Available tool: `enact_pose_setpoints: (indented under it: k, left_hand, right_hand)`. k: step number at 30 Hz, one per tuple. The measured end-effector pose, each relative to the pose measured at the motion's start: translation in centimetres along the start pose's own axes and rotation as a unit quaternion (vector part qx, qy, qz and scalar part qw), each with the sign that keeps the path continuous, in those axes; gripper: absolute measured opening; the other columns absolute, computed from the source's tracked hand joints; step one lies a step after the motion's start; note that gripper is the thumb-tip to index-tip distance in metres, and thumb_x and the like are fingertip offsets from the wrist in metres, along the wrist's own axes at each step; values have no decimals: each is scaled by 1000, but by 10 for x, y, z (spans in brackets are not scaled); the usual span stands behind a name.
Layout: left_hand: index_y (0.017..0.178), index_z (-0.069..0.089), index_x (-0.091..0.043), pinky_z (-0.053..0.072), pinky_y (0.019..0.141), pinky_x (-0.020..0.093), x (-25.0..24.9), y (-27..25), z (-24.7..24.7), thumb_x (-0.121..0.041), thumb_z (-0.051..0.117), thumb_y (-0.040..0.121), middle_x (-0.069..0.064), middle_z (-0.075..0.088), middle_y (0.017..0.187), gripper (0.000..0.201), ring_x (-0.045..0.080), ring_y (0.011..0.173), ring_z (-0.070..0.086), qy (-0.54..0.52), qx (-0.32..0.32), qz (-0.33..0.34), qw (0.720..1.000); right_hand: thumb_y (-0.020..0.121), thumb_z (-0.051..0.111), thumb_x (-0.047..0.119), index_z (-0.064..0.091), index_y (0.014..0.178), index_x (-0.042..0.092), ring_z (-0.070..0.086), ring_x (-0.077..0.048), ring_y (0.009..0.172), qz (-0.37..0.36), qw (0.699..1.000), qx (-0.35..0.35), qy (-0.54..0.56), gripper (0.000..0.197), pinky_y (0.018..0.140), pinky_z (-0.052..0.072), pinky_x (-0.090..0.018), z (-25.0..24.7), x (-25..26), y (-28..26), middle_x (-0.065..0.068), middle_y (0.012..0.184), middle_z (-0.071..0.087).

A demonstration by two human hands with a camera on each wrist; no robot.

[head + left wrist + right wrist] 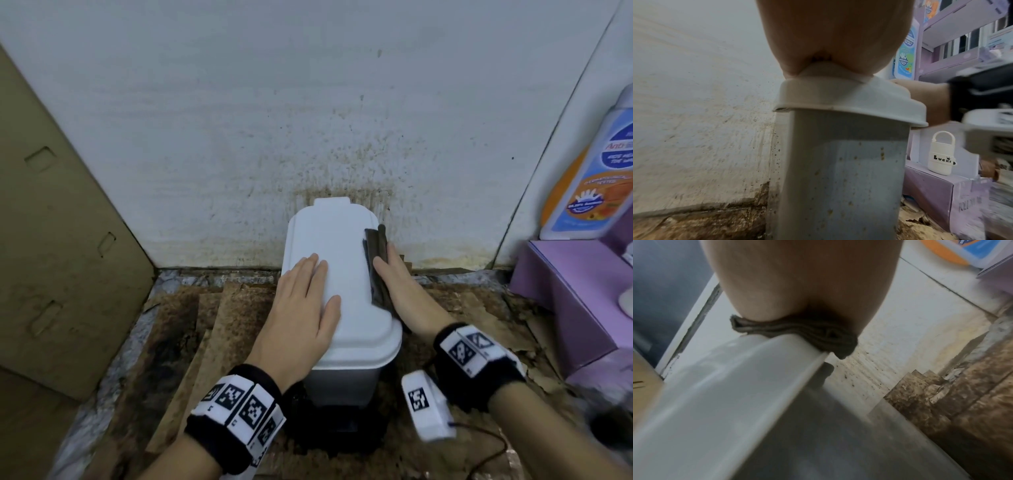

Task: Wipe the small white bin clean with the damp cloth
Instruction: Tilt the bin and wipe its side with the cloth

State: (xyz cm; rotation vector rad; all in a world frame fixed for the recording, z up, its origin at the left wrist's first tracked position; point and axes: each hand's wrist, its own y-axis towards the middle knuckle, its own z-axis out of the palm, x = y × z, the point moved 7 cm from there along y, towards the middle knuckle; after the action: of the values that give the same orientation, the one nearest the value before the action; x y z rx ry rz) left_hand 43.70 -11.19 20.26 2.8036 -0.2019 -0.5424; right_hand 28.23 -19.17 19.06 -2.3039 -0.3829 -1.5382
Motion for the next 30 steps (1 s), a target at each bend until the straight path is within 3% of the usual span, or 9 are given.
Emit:
enact_pose_setpoints:
  k: [4, 8, 12, 15, 21, 26, 28, 30]
  left_hand:
    - [158, 28, -7, 11, 127, 39, 1, 0, 0, -46, 20, 104, 9, 22, 166, 67, 20, 155, 13, 7, -5, 2, 1000]
    - [157, 28, -6, 13, 127, 40, 0, 0, 1, -46, 19, 104, 11, 23, 166, 67, 21, 154, 15, 16, -2, 0, 1000]
    - [157, 29, -5, 12, 127, 39, -1, 0, 2, -46, 18, 103, 12, 24, 165, 69, 22, 154, 17, 19, 3, -1, 1000]
    - [155, 31, -2, 14, 126, 40, -2, 0, 0, -45, 19, 103, 15, 27, 164, 69, 25, 153, 20, 19, -10, -1, 1000]
    - [157, 28, -4, 11, 127, 39, -1, 0, 1, -46, 17, 103, 13, 24, 166, 69, 22, 154, 16, 22, -1, -2, 1000]
    - [157, 27, -5, 7, 127, 36, 2, 1, 3, -48, 16, 103, 12, 23, 166, 70, 22, 155, 15, 21, -5, 0, 1000]
    - [157, 28, -5, 6, 127, 35, 2, 1, 3, -47, 16, 103, 12, 23, 166, 70, 22, 155, 15, 15, -8, 2, 1000]
    - [157, 29, -6, 9, 127, 38, 2, 1, 2, -47, 18, 103, 11, 24, 166, 69, 21, 155, 15, 5, -10, 0, 1000]
  right_hand:
    - [99, 25, 69, -17, 155, 38, -9, 2, 150, 4, 999, 33, -35, 77, 125, 2, -38, -1, -2, 14, 22, 163, -16]
    - [97, 28, 71, -12, 154, 47, -6, 8, 148, -3, 1000, 8, 3, 74, 125, 6, -37, 6, -10, -6, 30, 161, -13]
    - [104, 28, 57, -6, 157, 43, 0, 14, 142, 1, 999, -49, 20, 65, 115, 6, -20, 16, -11, -50, 31, 160, -6]
    - [104, 28, 52, -2, 159, 35, 0, 11, 147, -12, 993, -119, 18, 65, 115, 4, -15, 30, -14, -79, 25, 163, -2]
    - [100, 25, 56, -2, 159, 34, 4, 2, 150, -36, 977, -211, 7, 69, 119, 10, -24, 51, -13, -98, 22, 163, 1]
    - [103, 27, 51, 7, 160, 29, 10, 2, 150, -53, 978, -200, 0, 64, 120, 13, -23, 40, -9, -85, 18, 164, 9]
    - [106, 29, 47, 11, 160, 29, 10, 3, 149, -46, 983, -175, -3, 60, 117, 10, -19, 29, -7, -69, 17, 165, 11]
    - [107, 31, 47, 10, 160, 33, 11, 2, 149, -37, 991, -130, -4, 59, 119, 10, -23, 19, -5, -47, 19, 165, 11]
